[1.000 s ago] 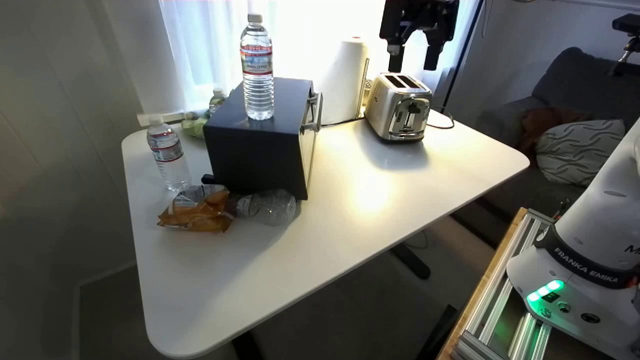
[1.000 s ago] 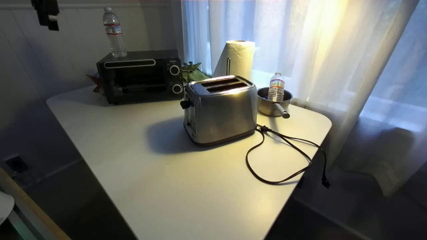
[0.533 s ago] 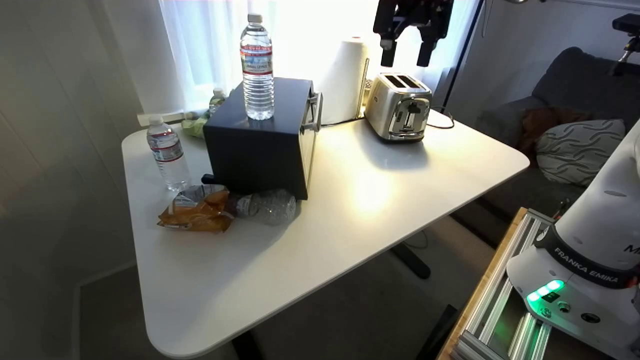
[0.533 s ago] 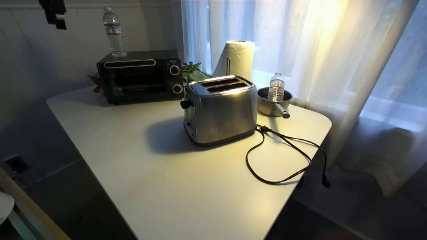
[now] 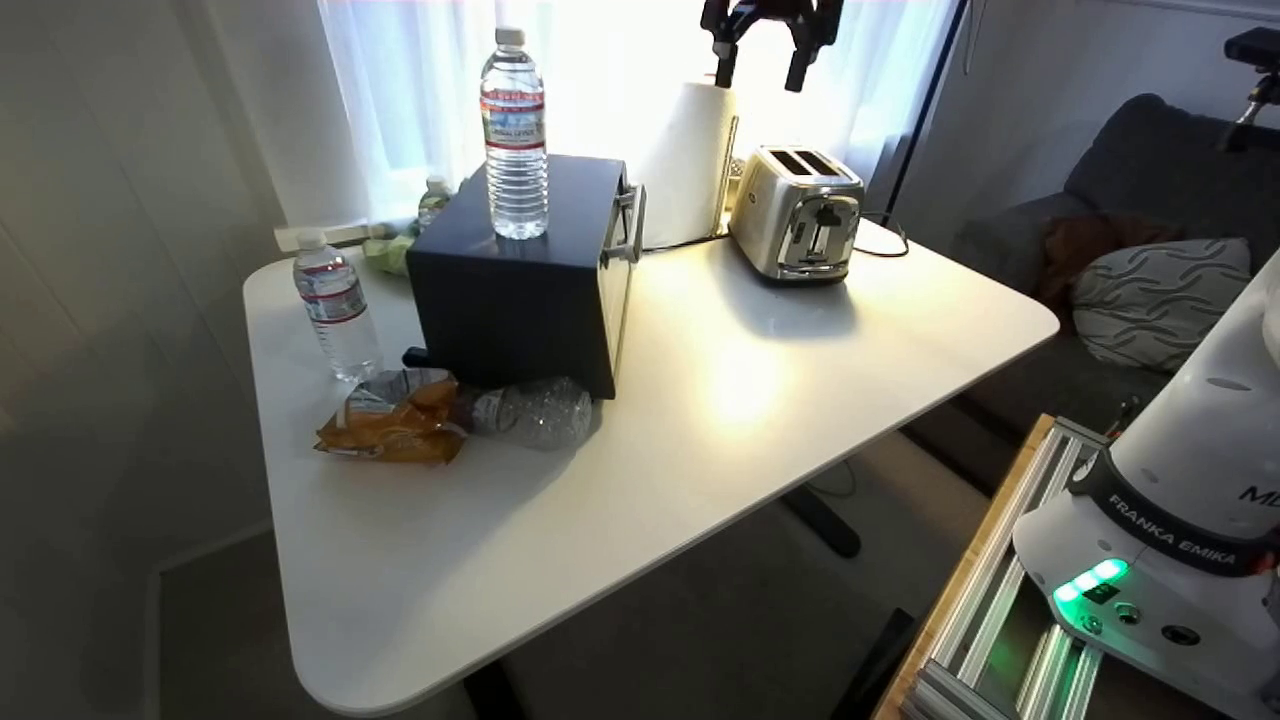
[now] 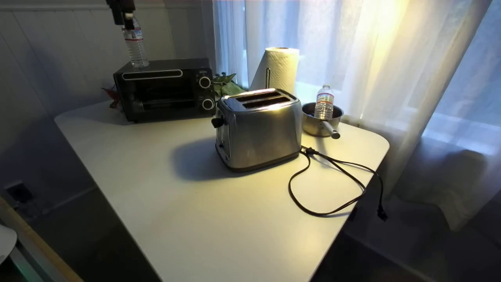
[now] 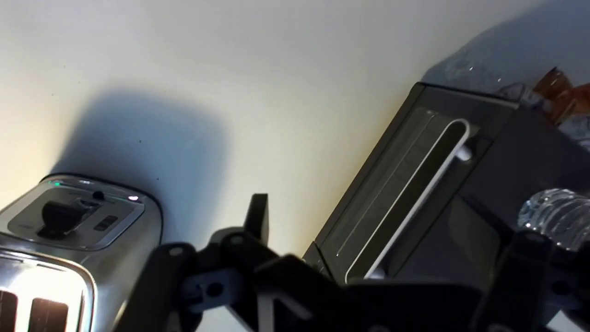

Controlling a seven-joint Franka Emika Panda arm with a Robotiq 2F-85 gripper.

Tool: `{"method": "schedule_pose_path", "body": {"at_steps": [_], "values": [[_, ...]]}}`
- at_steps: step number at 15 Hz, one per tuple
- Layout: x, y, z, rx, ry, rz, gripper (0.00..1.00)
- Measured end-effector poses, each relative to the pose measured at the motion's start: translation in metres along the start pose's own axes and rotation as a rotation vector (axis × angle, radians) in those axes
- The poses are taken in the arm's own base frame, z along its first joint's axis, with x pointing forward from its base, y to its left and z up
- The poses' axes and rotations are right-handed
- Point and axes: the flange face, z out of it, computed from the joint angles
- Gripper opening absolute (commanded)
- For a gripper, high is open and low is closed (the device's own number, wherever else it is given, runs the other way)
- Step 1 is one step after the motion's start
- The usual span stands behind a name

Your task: Turn the top knob on the oven to the left

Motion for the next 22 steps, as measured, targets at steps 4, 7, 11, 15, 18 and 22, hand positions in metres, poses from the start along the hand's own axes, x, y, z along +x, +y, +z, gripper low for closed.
{"method": "schedule_pose_path", "body": {"at_steps": [4,7,11,15,18,22], "values": [[0.057,0.005,0.022,-0.096,0.028,-0.079,1.00],[0.094,0.012,0.041,-0.186,0.048,-0.166,1.00],[0.110,0.016,0.054,-0.198,0.052,-0.190,1.00],[0.109,0.014,0.051,-0.198,0.056,-0.193,1.00],[0.120,0.023,0.059,-0.202,0.040,-0.225,1.00],[0.154,0.046,0.077,-0.206,-0.002,-0.322,1.00]]}}
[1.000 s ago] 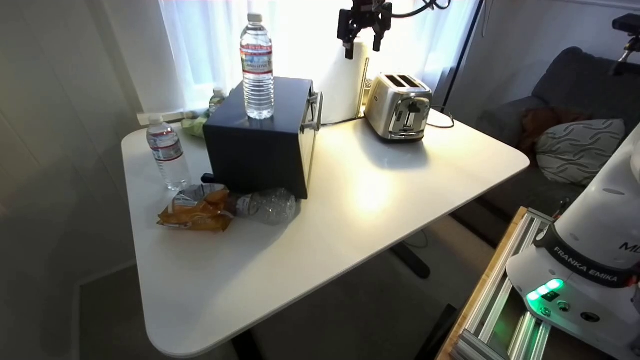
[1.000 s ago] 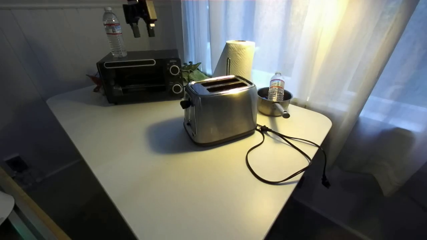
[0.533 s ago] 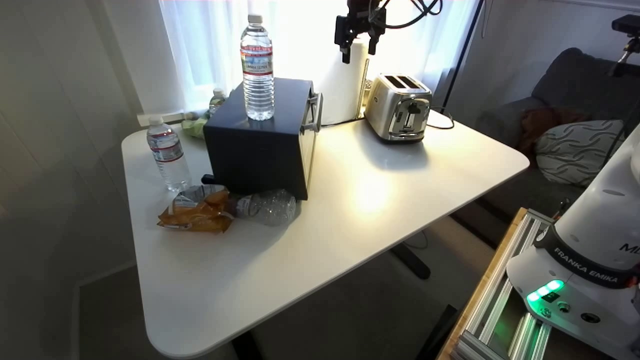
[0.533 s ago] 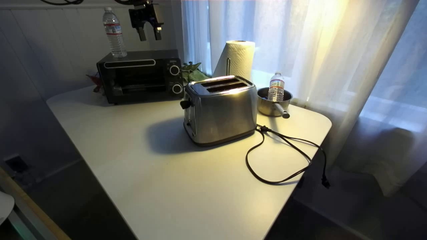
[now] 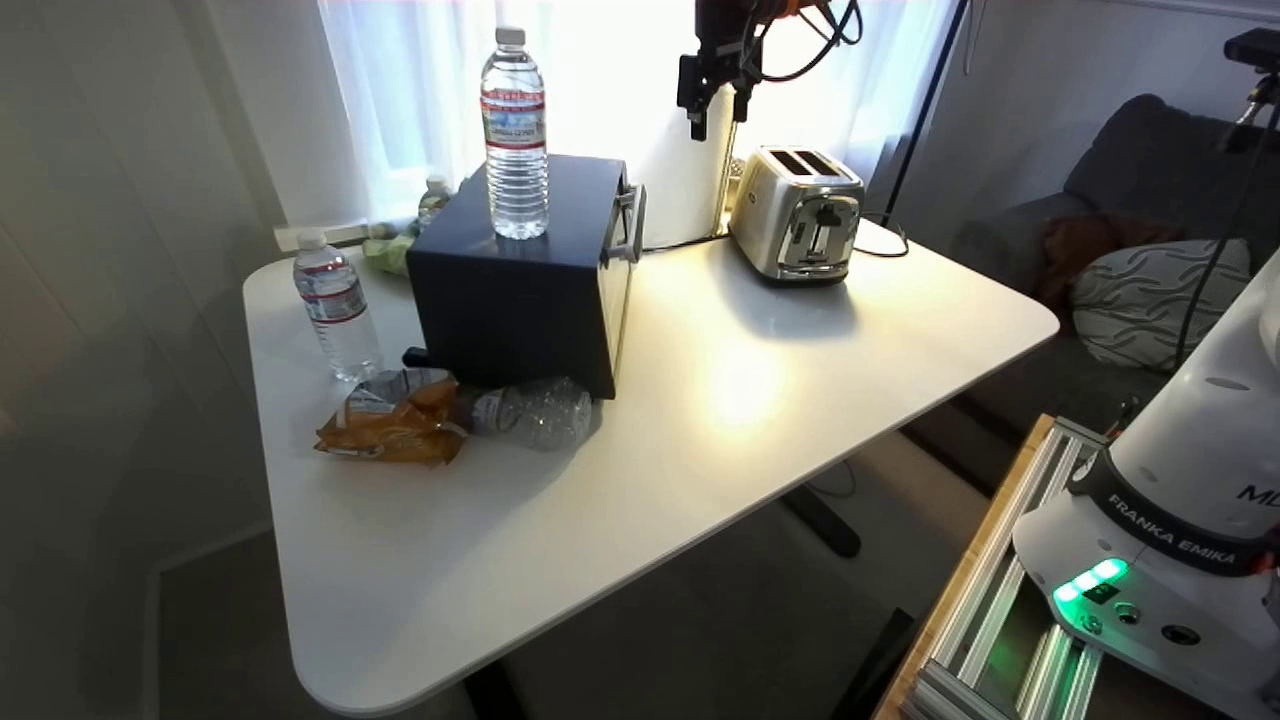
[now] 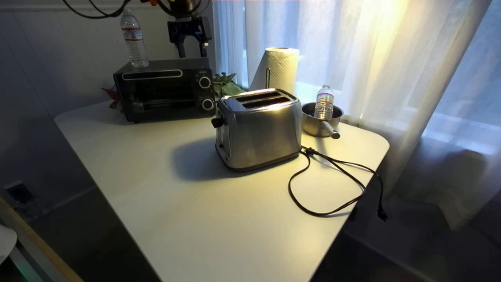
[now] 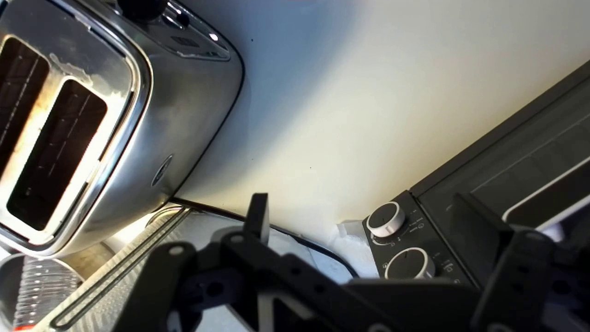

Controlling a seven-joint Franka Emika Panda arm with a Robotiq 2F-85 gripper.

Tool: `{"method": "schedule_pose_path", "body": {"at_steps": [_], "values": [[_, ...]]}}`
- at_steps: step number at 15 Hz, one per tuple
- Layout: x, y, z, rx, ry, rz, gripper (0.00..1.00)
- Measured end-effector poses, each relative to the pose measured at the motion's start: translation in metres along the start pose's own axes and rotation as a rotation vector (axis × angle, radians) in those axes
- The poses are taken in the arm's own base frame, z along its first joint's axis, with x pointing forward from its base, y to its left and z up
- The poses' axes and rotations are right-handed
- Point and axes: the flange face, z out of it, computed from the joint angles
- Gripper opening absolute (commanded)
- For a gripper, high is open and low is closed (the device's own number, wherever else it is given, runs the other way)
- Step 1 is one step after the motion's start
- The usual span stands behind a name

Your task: Turn the top knob on the oven to the left

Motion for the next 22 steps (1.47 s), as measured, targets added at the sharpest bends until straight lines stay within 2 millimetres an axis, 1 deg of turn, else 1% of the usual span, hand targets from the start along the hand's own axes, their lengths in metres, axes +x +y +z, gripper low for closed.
{"method": "schedule_pose_path", "body": {"at_steps": [2,4,8,14,18,22], "values": [[0.013,0.009,0.015,0.010,-0.013,-0.069,1.00],[0.026,0.014,0.030,0.022,-0.024,-0.126,1.00],[0.048,0.011,0.051,0.057,-0.026,-0.210,1.00],[0.075,0.010,0.063,0.058,0.011,-0.232,1.00],[0.085,0.007,0.074,0.064,0.022,-0.241,1.00],[0.091,0.005,0.078,0.077,0.030,-0.249,1.00]]}}
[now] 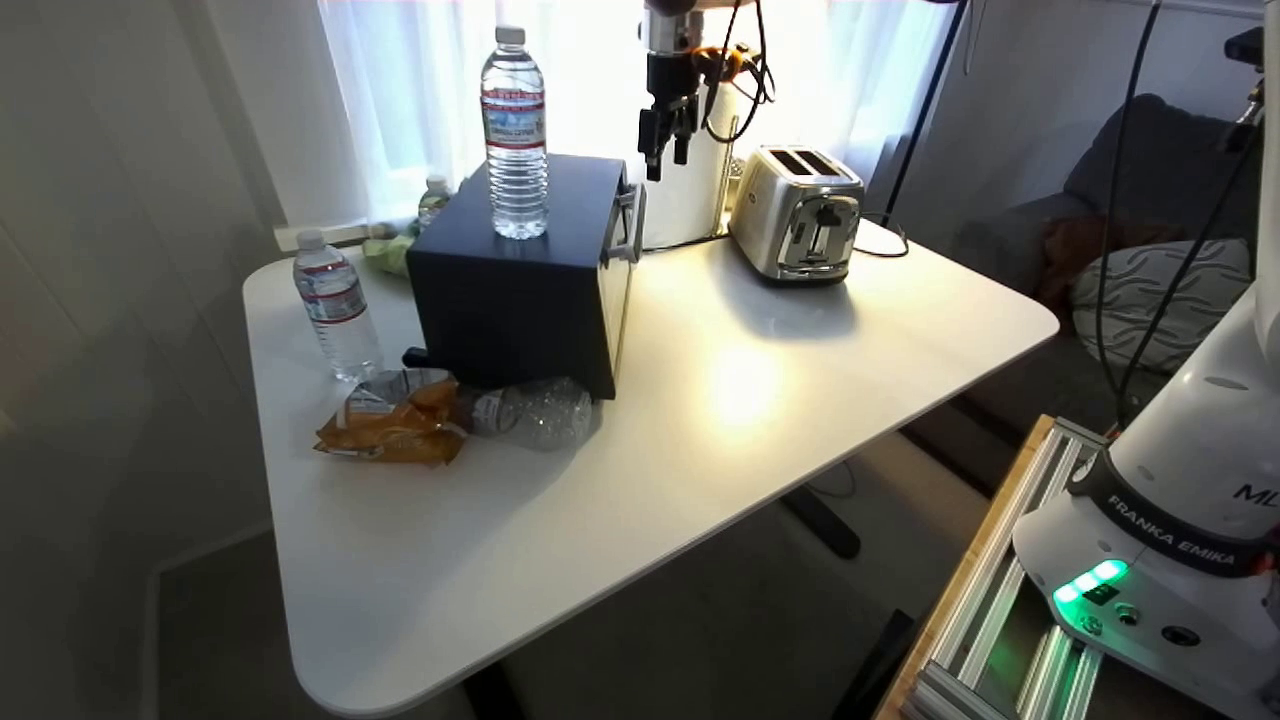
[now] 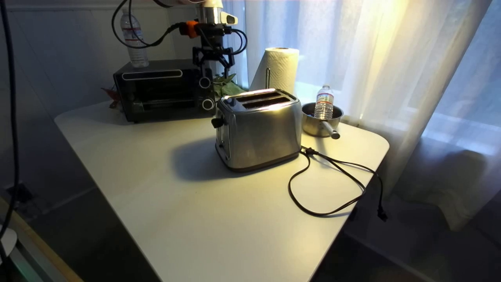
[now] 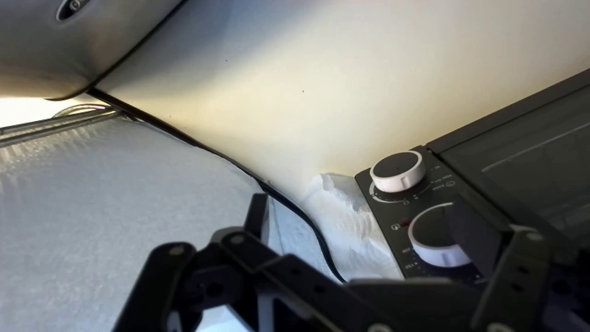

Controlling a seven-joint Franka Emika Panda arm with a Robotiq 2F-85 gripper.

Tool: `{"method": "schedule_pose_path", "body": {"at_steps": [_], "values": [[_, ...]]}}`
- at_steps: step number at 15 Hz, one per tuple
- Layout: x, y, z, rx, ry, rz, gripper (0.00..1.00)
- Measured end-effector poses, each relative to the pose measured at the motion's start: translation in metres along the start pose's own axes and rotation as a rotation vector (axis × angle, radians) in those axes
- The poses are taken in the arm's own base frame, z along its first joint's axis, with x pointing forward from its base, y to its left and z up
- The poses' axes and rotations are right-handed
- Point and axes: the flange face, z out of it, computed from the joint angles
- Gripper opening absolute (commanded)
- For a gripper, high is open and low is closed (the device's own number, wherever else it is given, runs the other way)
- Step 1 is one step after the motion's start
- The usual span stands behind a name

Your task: Turn the top knob on the oven to the left

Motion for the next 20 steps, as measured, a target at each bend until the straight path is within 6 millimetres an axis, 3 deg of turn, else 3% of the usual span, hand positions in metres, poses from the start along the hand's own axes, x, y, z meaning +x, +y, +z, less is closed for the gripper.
{"method": "schedule_pose_path", "body": {"at_steps": [20], "values": [[0.0077,-0.0041,0.0099,0.045,0.026,-0.027,1.00]]}}
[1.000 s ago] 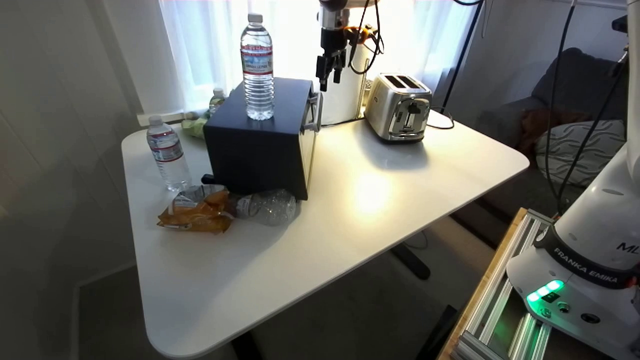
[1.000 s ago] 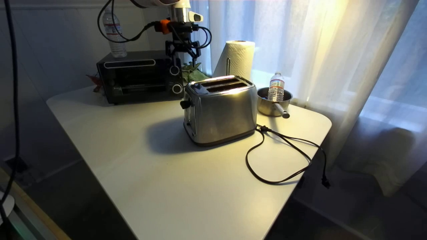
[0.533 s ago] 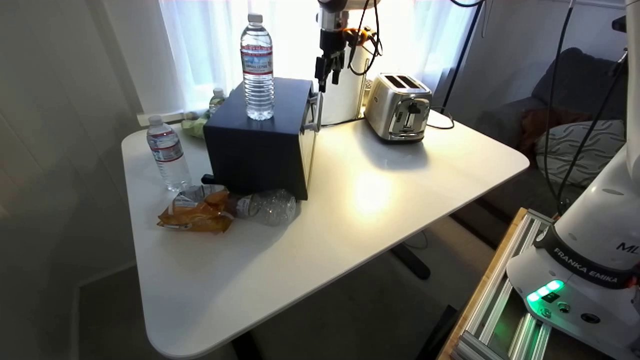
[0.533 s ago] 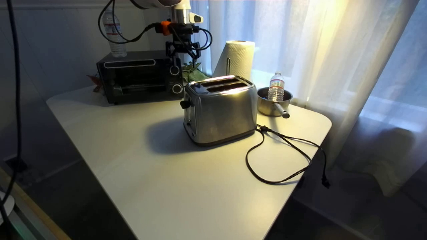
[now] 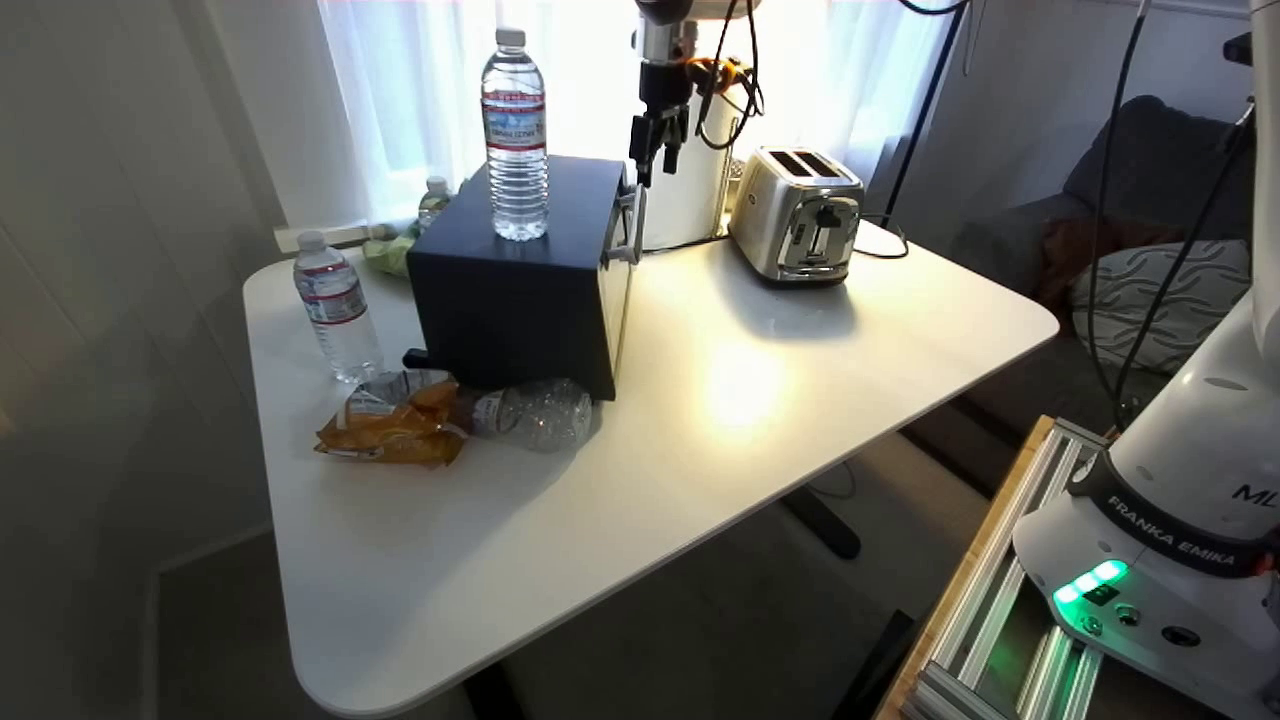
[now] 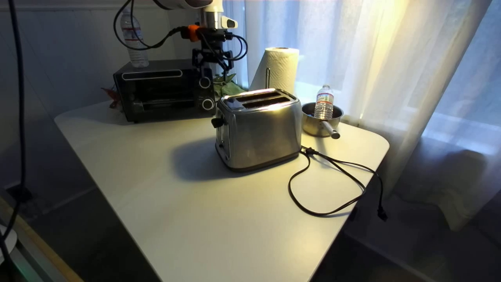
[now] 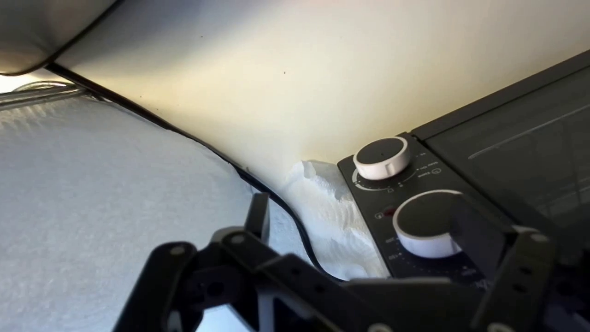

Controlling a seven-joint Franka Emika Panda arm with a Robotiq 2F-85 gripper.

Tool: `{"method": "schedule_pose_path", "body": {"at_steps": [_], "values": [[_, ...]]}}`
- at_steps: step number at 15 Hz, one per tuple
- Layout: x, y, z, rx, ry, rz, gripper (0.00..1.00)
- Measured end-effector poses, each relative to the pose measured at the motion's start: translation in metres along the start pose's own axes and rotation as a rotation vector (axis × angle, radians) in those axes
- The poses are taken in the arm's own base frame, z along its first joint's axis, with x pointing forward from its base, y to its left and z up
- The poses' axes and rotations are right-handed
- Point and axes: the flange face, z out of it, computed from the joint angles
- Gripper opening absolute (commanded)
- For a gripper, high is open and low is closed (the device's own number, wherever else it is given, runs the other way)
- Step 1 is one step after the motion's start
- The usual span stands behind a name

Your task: Turn the top knob on the oven to the left

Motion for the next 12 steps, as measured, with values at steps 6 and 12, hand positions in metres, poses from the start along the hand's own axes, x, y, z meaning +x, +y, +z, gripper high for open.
{"method": "schedule_pose_path", "body": {"at_steps": [6,12], "values": [[-0.0003,-0.0052,0.0054,0.015,-0.018,-0.010,1.00],[-0.0004,-0.0054,0.0071,0.018,-0.022,-0.009,1.00]]}}
